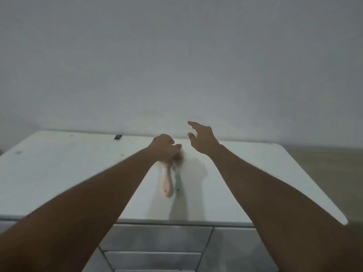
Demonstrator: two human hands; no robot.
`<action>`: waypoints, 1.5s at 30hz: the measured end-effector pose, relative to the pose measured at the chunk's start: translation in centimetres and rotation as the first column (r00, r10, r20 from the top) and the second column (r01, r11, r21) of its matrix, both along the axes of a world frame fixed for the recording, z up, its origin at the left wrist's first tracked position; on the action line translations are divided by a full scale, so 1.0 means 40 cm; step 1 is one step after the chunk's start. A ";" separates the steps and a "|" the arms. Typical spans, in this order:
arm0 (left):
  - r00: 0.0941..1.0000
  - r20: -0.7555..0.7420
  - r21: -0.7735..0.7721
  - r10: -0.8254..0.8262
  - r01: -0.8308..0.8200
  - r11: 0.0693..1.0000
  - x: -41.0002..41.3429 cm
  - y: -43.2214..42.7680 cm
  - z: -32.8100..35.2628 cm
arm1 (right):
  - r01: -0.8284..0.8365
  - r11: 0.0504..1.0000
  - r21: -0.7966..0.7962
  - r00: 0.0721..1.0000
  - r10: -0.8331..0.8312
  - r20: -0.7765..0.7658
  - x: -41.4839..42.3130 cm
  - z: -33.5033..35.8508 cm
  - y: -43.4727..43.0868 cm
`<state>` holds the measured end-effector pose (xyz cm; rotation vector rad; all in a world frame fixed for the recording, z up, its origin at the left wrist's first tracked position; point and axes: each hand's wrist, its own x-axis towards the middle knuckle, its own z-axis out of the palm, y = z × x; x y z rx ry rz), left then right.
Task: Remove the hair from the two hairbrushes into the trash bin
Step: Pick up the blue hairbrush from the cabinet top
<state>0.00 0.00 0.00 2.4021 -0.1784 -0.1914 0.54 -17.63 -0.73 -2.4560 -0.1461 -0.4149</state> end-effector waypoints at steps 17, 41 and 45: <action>0.982 0.168 0.466 -0.088 0.000 0.885 -0.114 -0.081 -0.139 | 0.130 0.989 0.075 0.986 -0.121 -0.112 -0.119 -0.165 -0.011; 0.919 -0.144 -0.621 0.366 -0.372 0.690 -0.116 0.028 -0.068 | 0.038 0.999 0.008 0.996 -0.037 -0.082 -0.071 -0.092 0.120; 0.879 -0.167 -0.687 0.446 -0.428 0.587 -0.152 0.147 -0.050 | -0.085 0.994 0.067 0.994 0.089 -0.056 -0.046 -0.074 0.256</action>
